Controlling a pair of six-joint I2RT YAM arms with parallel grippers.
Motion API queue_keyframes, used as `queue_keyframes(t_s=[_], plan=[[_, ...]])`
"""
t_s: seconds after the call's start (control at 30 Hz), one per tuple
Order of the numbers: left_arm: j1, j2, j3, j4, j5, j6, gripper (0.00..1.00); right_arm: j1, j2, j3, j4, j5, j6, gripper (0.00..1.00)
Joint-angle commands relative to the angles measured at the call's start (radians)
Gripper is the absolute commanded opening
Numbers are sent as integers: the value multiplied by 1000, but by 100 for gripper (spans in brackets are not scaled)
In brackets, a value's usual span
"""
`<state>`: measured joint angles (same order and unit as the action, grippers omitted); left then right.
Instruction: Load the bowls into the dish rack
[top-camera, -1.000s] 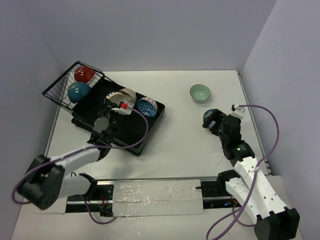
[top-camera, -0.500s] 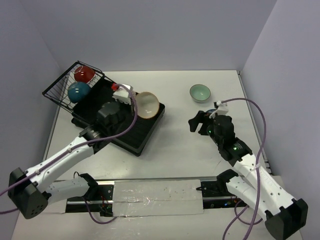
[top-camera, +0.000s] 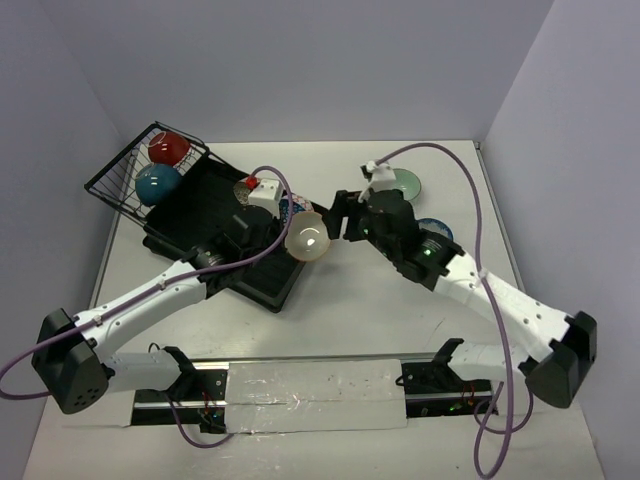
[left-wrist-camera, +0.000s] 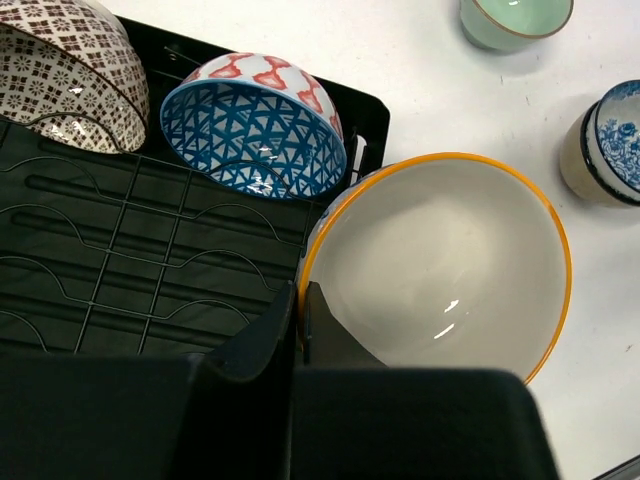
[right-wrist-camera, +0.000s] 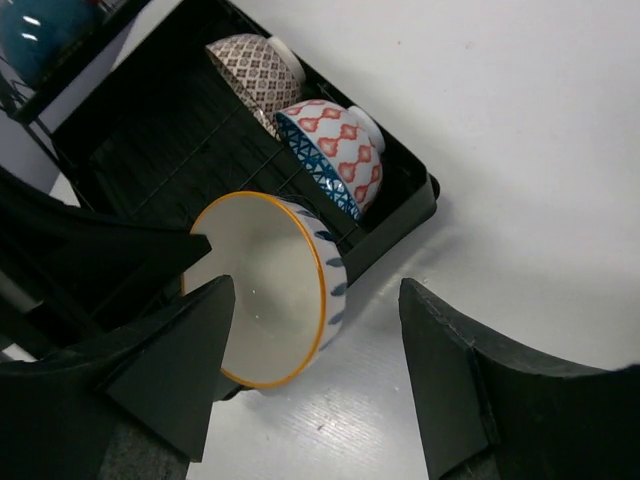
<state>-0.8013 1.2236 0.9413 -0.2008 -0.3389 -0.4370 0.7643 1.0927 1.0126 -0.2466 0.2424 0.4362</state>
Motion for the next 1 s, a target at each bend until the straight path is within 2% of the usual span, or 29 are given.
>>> queue_keyframes(t_s=[0.0,0.23,0.43,0.5,0.67,0.77,0.8,0.87,0.9,0.97], plan=[[-3,-49,50,81,-32,-43,0,32,93,92,-31,47,-7,73],[-3,-70,33,101,-57,-20,0,58,240,184,-92,90,-11,60],[-3,-68,33,95,-58,-11,0,64,279,195,-86,101,-25,50],[-3,-70,27,98,-58,-9,0,64,286,201,-89,110,-28,42],[-3,-59,33,69,-77,-14,0,70,295,202,-79,113,-40,32],[-3,-64,30,72,-74,-16,0,75,311,211,-79,118,-48,20],[-3,-62,30,70,-75,-16,0,78,318,216,-82,120,-48,13],[-3,-61,33,57,-77,-20,0,82,323,218,-80,132,-53,7],[-1,-61,33,55,-77,-23,0,86,325,218,-79,136,-56,1],[-3,-59,36,40,-77,-35,1,93,329,221,-76,152,-63,0]])
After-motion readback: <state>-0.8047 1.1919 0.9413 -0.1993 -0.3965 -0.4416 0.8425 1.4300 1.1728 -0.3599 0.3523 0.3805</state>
